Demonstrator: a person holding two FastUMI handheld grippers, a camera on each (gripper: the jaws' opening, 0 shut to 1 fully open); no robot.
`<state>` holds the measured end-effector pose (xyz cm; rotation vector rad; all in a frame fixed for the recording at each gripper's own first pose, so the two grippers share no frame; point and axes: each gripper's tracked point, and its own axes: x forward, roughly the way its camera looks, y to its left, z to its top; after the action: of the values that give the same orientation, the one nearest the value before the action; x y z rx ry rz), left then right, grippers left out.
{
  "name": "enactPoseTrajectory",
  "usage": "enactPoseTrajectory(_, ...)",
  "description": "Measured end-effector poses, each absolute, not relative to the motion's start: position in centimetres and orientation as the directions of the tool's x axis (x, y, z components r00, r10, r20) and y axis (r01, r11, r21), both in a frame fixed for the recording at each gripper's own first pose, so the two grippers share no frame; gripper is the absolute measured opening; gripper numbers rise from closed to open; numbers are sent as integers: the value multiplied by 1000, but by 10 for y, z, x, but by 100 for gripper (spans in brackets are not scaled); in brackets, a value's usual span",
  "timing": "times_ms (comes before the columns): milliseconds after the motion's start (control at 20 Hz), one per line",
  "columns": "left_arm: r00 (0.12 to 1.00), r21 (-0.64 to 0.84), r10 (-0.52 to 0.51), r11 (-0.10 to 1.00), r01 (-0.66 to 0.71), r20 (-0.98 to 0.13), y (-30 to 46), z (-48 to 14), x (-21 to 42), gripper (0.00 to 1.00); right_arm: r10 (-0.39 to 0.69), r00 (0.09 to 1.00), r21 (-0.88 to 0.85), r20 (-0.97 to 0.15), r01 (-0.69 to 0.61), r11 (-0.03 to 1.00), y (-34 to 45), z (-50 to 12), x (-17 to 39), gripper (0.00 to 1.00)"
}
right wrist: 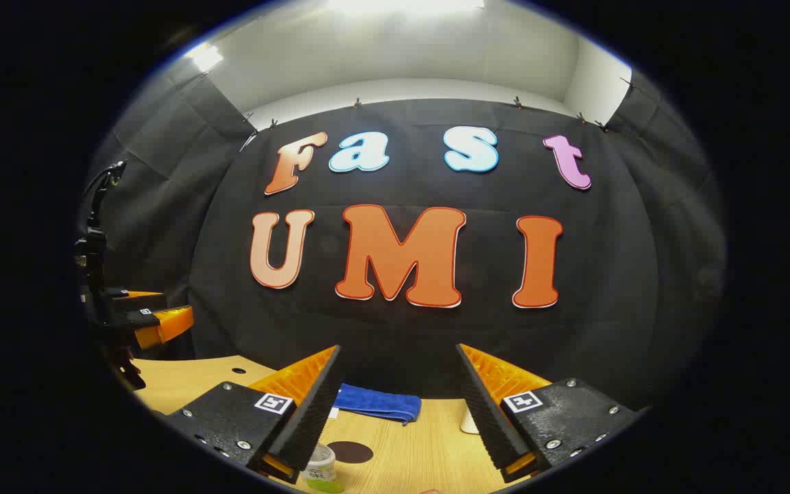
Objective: Open the teacup lid with one hand, grasp the water bottle and pour water into the teacup with the other hand; after pouring, place the water bottle on the coaster and then close the teacup lid.
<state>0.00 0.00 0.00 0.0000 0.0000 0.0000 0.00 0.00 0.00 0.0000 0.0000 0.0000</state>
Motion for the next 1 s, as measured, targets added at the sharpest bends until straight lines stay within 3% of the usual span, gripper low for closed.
enactPoseTrajectory(1000, 1000, -34, -15, 999, 15, 0, -8, 1, -5, 97, 11, 1000, 9, 2, -11, 1000, -6, -1, -1, 95)
